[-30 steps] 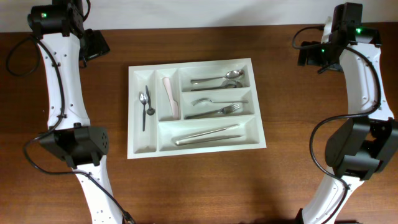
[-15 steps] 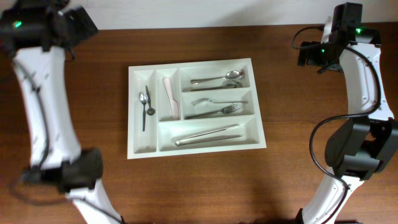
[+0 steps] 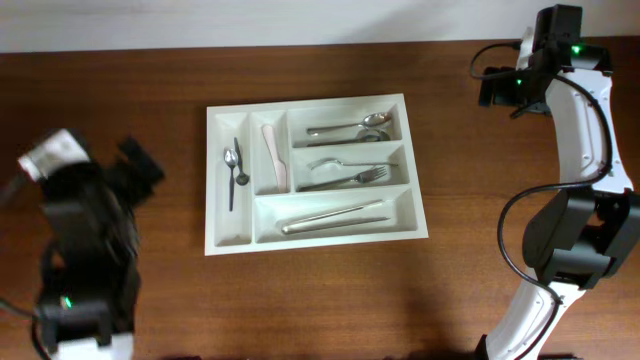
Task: Pack container
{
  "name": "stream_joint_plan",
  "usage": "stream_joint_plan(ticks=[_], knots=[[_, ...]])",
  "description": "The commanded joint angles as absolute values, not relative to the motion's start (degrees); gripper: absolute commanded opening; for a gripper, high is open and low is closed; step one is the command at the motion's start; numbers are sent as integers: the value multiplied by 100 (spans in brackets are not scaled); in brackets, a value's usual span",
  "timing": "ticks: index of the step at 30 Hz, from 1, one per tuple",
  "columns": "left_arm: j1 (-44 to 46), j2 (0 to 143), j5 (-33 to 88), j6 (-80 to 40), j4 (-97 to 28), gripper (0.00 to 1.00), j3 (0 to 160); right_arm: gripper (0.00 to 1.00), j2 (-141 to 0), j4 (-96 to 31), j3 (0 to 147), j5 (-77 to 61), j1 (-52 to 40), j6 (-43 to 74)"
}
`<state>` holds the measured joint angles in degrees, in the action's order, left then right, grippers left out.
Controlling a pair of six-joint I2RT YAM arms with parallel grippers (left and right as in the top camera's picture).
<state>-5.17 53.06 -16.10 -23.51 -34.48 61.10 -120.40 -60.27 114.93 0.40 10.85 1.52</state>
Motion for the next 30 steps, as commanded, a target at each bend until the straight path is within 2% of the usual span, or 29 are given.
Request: stream_joint_plan(ticks=[1,9,19,30], knots=[[-504,4075,-1186,-1855,-2545,99,4602,99,-11942,-6027,11483,47,1096,200],[-502,2303,-526,-1164,-1243,99,2416,99,-11942,-6027,11485,47,1096,200],[-73,873,-515,-207,-1092,99,1326,99,-11942,-6027,11483,47,1096,200],[-91,344,-250,-207,-1096,99,598,99,-11942,-6027,11483,47,1096,200]])
